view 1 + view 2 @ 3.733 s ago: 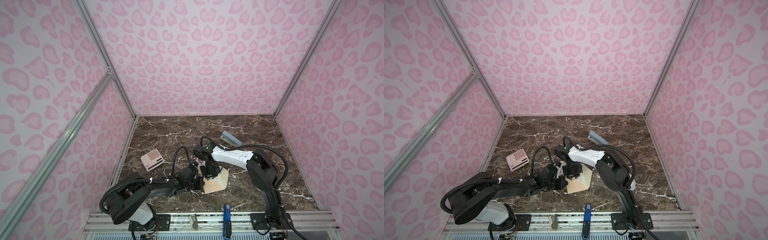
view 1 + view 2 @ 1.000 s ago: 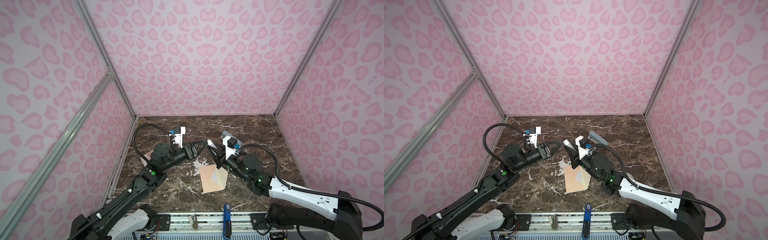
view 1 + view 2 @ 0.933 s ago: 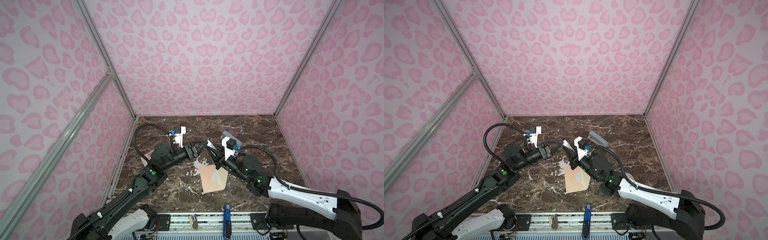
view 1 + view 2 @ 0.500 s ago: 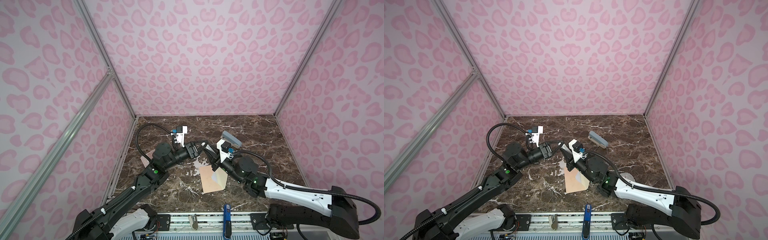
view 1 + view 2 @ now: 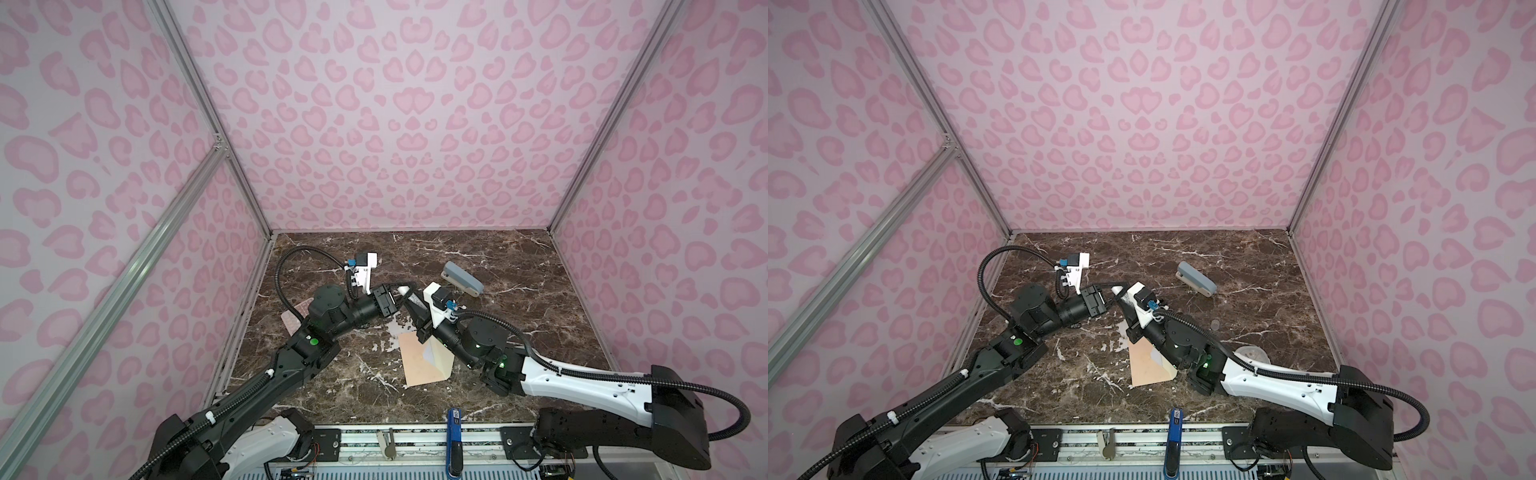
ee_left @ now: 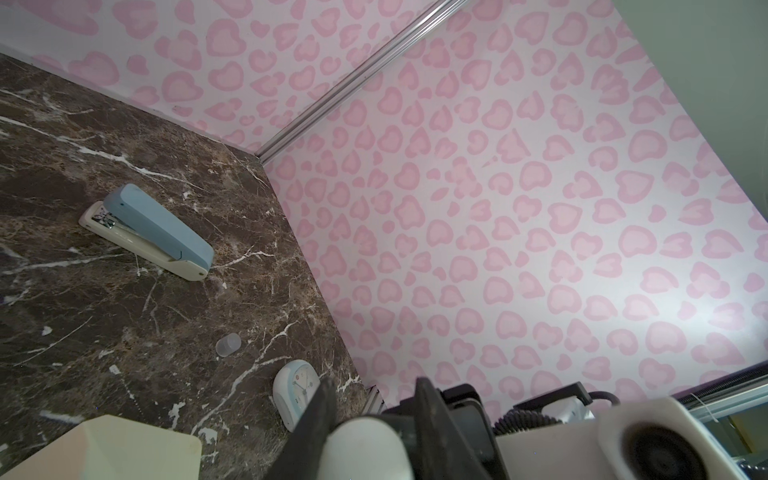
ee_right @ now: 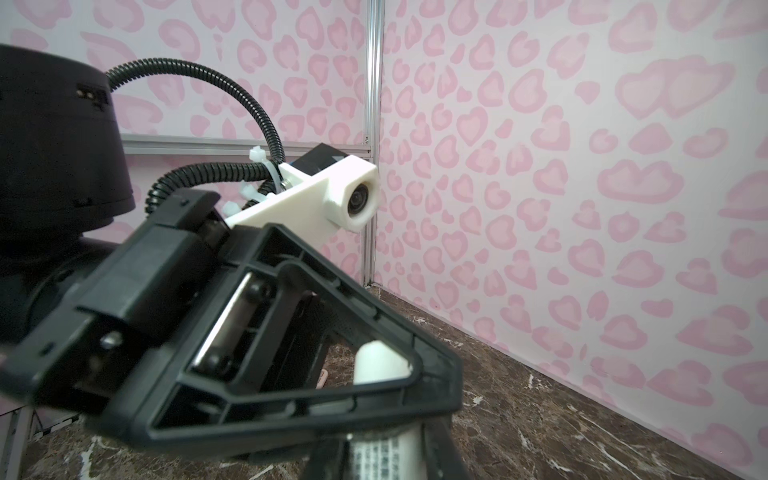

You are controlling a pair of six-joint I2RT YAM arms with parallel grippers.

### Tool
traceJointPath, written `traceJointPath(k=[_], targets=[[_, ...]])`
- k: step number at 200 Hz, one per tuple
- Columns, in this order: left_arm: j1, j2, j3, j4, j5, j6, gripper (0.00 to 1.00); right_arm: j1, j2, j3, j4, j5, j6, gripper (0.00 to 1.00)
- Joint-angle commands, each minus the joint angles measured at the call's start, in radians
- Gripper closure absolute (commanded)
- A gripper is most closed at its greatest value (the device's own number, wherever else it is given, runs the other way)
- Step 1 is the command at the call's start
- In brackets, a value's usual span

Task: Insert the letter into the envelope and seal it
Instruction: 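Bring the glue stick toward the left gripper above the envelope with the right gripper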

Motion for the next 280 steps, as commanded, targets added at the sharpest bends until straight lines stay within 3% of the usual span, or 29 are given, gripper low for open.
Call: traceJointPath(k=[1, 33, 82, 126, 152, 280], targets=[[-0.002, 0.000, 0.005, 0.028, 0.040, 0.010, 0.74, 0.007, 0.013, 0.005, 0.021, 0.046, -0.030, 0.92], [-0.002, -0.005, 0.008, 0.009, 0.034, 0.020, 0.80, 0.014, 0.017, 0.004, -0.004, 0.055, -0.047, 0.80], [0.004, -0.023, 0.032, -0.070, 0.005, 0.064, 0.81, 0.017, -0.021, -0.016, -0.083, 0.042, -0.028, 0.58], [0.007, -0.015, 0.034, -0.075, 0.000, 0.069, 0.81, 0.018, -0.056, -0.032, -0.155, 0.037, -0.005, 0.51], [0.009, -0.020, 0.046, -0.103, -0.010, 0.087, 0.81, 0.019, -0.070, -0.039, -0.205, 0.011, 0.018, 0.51], [0.010, -0.010, 0.072, -0.195, -0.031, 0.143, 0.78, 0.021, -0.120, -0.060, -0.259, 0.004, 0.066, 0.75]])
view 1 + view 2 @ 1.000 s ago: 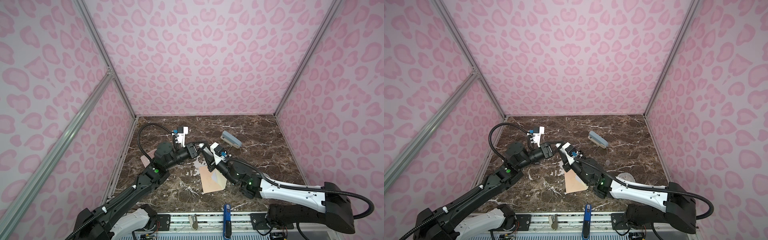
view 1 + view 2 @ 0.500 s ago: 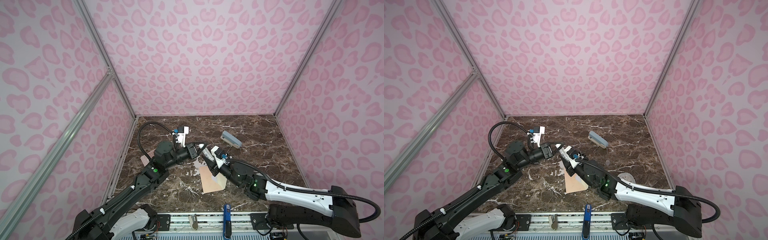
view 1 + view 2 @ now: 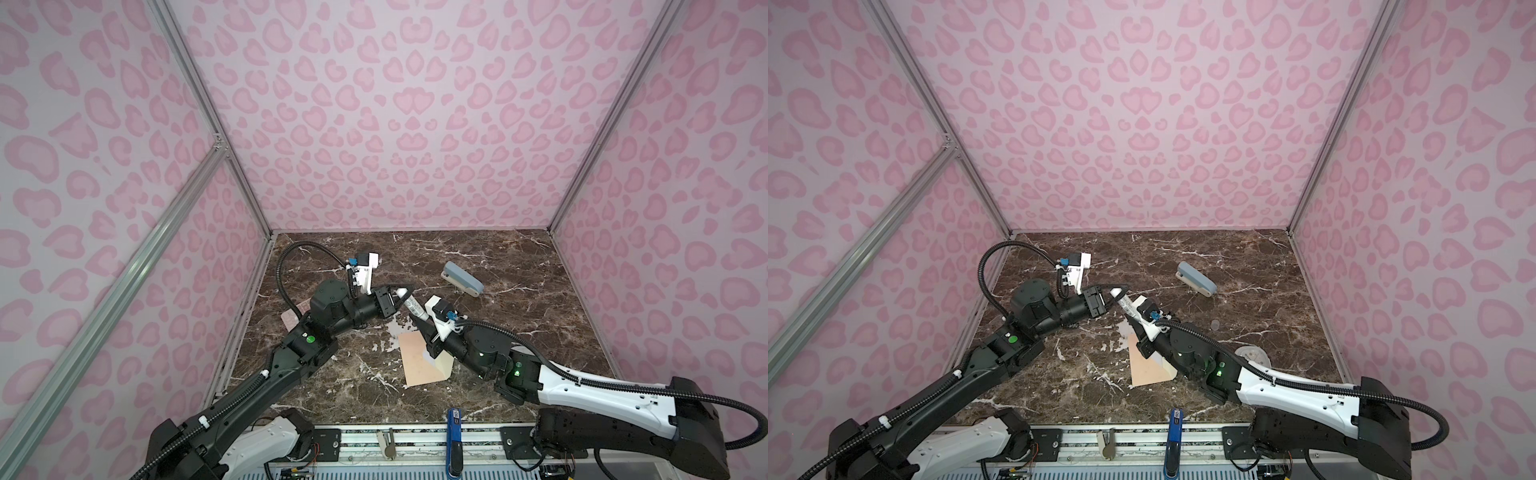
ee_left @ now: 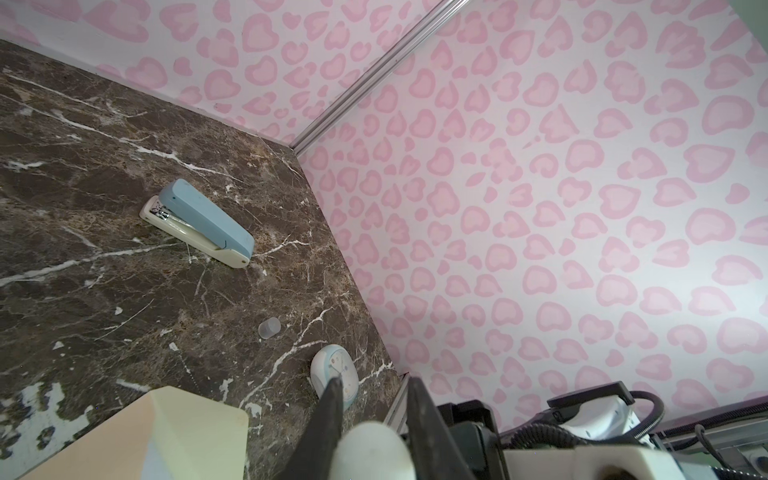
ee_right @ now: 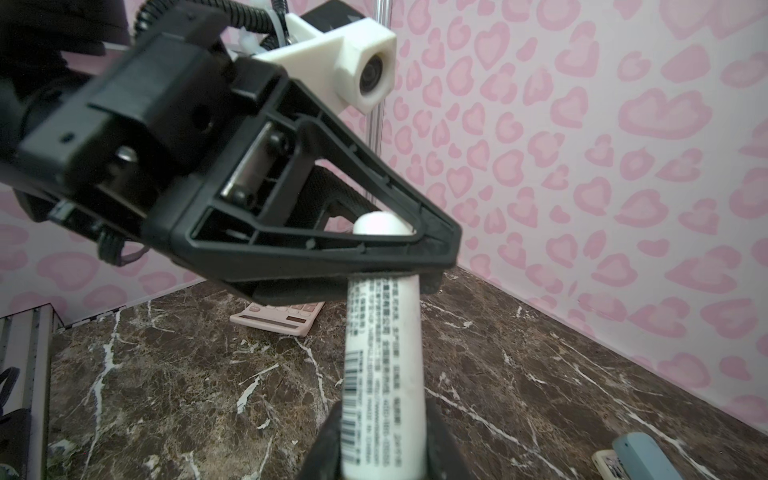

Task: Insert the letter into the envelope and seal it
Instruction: 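Bring the glue stick toward the left gripper above the envelope with the right gripper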

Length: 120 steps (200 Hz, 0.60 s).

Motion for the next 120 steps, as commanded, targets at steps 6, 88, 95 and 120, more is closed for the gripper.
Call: traceJointPath(k=[6, 88, 95, 120], targets=[[0.003, 0.000, 0.012, -0.003, -0.007, 0.019, 0.76, 0.000, 0.011, -0.003, 0.017, -0.004, 0.032, 0.75], [0.003, 0.008, -0.003, 0.062, 0.007, -0.004, 0.40, 0.000, 0.061, -0.013, 0.186, 0.070, 0.190, 0.84], [0.003, 0.007, -0.008, 0.068, 0.006, -0.005, 0.40, -0.001, 0.064, -0.008, 0.191, 0.093, 0.206, 0.84], [0.001, 0.002, -0.029, 0.110, 0.010, -0.010, 0.40, -0.005, 0.069, -0.003, 0.217, 0.114, 0.217, 0.84]])
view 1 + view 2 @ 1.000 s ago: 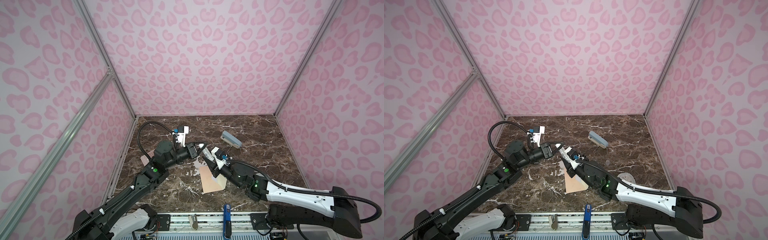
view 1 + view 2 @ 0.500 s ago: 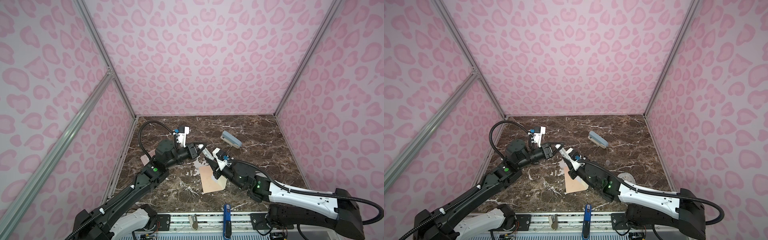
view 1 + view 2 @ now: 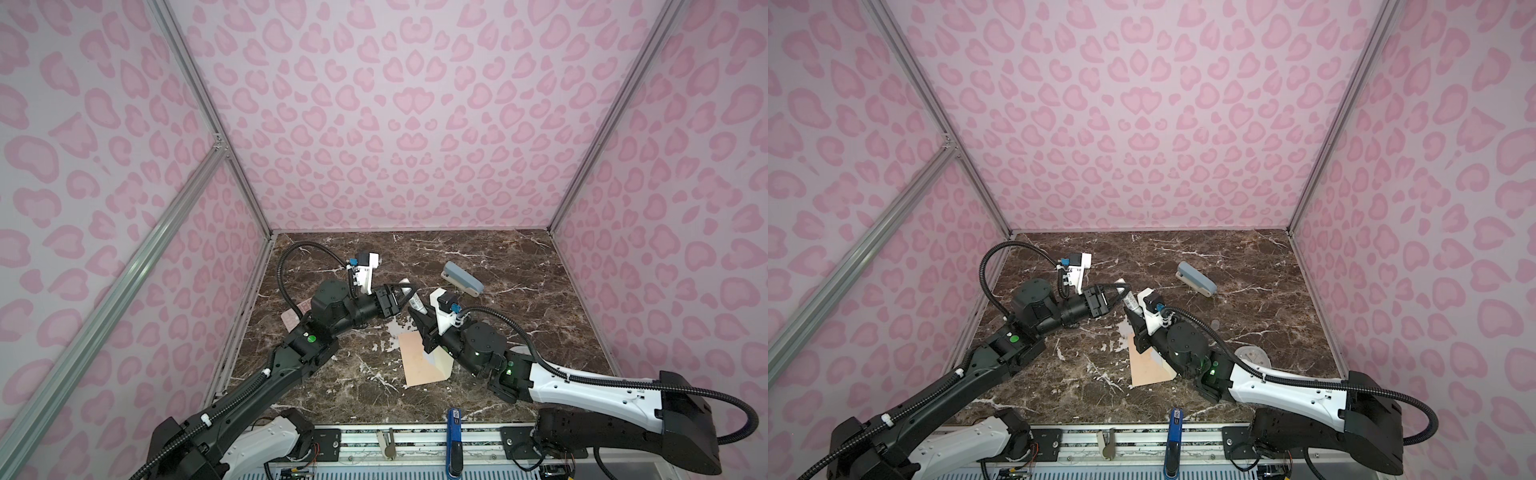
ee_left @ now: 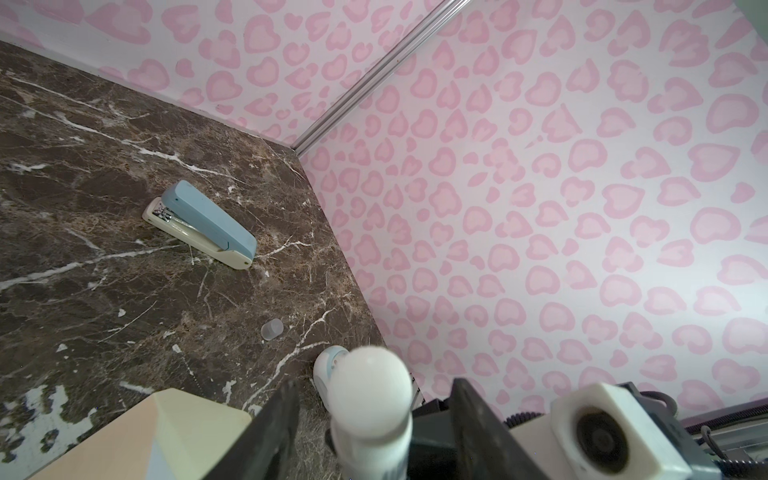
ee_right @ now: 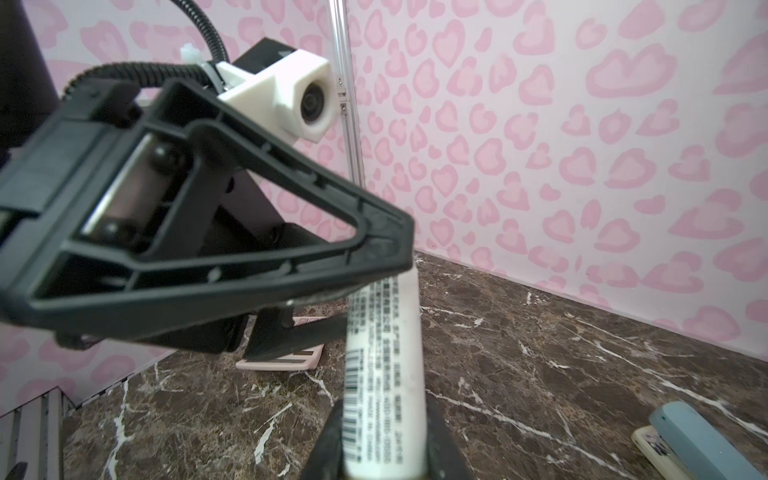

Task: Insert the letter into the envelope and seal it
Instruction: 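Bring the glue stick toward the left gripper above the envelope with the right gripper, then close the left gripper on the white glue stick while the right gripper releases it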

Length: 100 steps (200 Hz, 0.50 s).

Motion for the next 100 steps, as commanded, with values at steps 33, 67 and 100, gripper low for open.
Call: traceJointPath(k=[33, 67, 100], targets=[[-0.007, 0.005, -0.037, 0.169, 0.007, -0.027, 0.42, -0.004, 0.024, 0.021, 0.093, 0.035, 0.050, 0.84], [-0.016, 0.017, -0.045, 0.233, 0.011, -0.037, 0.43, -0.004, 0.032, 0.027, 0.098, 0.027, 0.059, 0.84], [-0.021, 0.038, -0.039, 0.257, 0.022, -0.045, 0.51, -0.004, 0.037, 0.026, 0.106, 0.023, 0.063, 0.84]])
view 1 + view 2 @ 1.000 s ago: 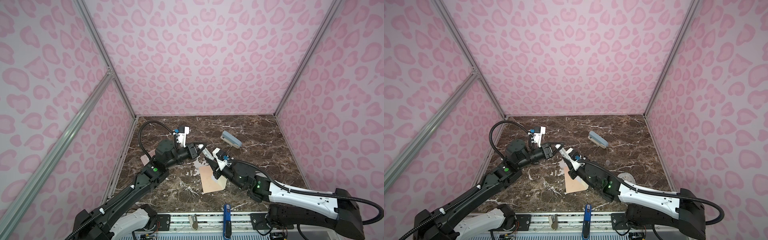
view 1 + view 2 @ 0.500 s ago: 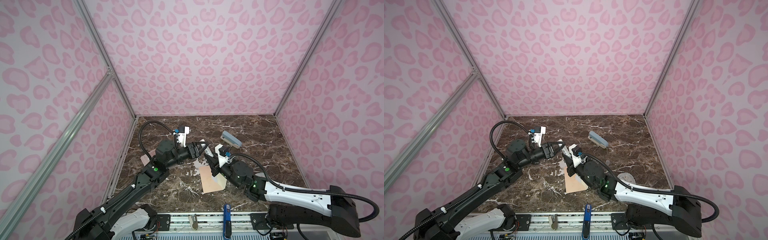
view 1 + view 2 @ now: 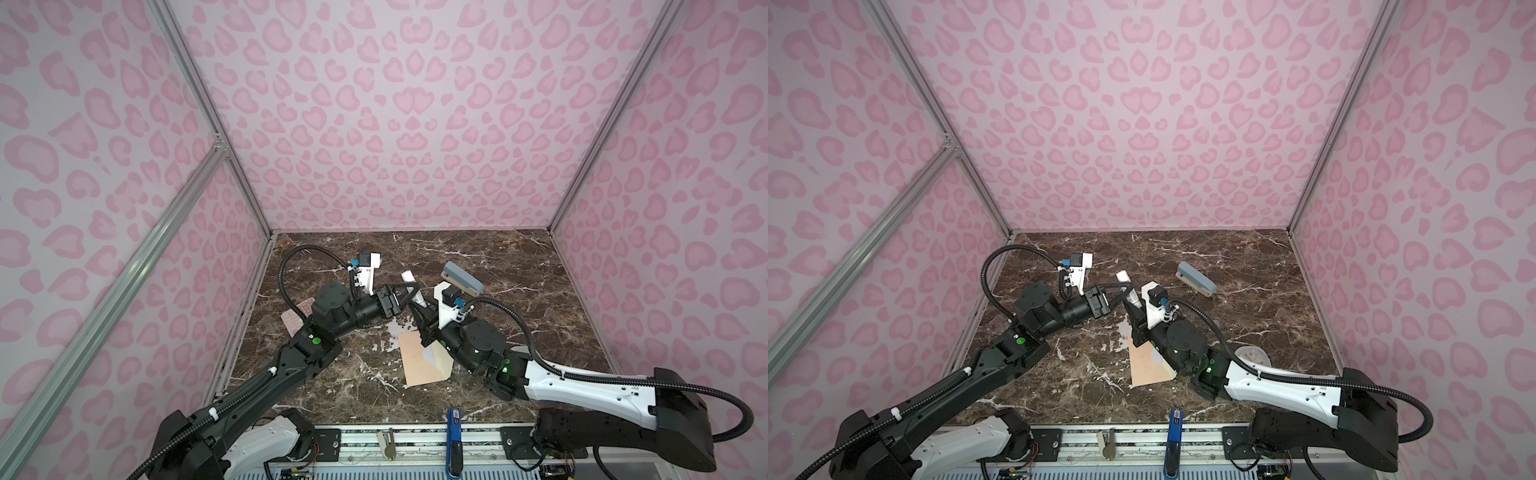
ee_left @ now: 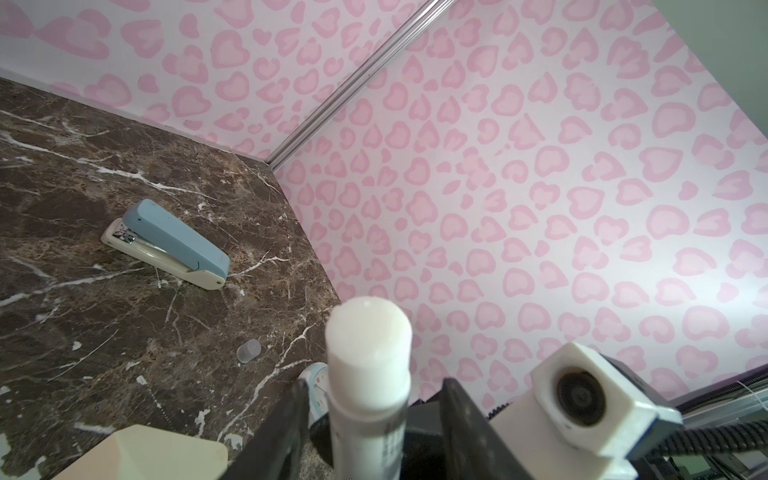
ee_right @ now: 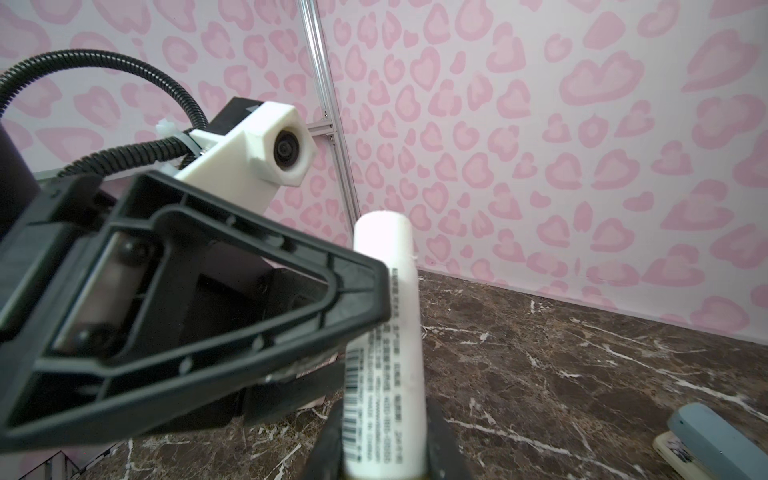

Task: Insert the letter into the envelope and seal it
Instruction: 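Close the left gripper on the white glue stick while the right gripper releases it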

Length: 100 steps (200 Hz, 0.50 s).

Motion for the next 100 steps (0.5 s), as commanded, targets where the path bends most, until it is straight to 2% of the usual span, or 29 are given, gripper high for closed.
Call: traceJointPath(k=[1, 28, 82, 86, 100], targets=[[-0.003, 0.011, 0.005, 0.080, 0.014, -0.014, 0.52, 0.000, 0.006, 0.008, 0.045, 0.001, 0.010, 0.84], [-0.004, 0.024, 0.003, 0.094, 0.023, -0.021, 0.58, 0.000, 0.008, 0.010, 0.044, 0.000, 0.008, 0.84], [-0.006, 0.024, 0.003, 0.092, 0.025, -0.021, 0.62, -0.002, 0.017, 0.012, 0.053, -0.001, 0.006, 0.84], [-0.006, 0.023, 0.003, 0.092, 0.024, -0.020, 0.67, -0.002, 0.018, 0.013, 0.053, 0.000, 0.005, 0.84], [-0.006, 0.022, 0.000, 0.092, 0.024, -0.019, 0.70, -0.001, 0.019, 0.013, 0.053, -0.004, 0.006, 0.84]])
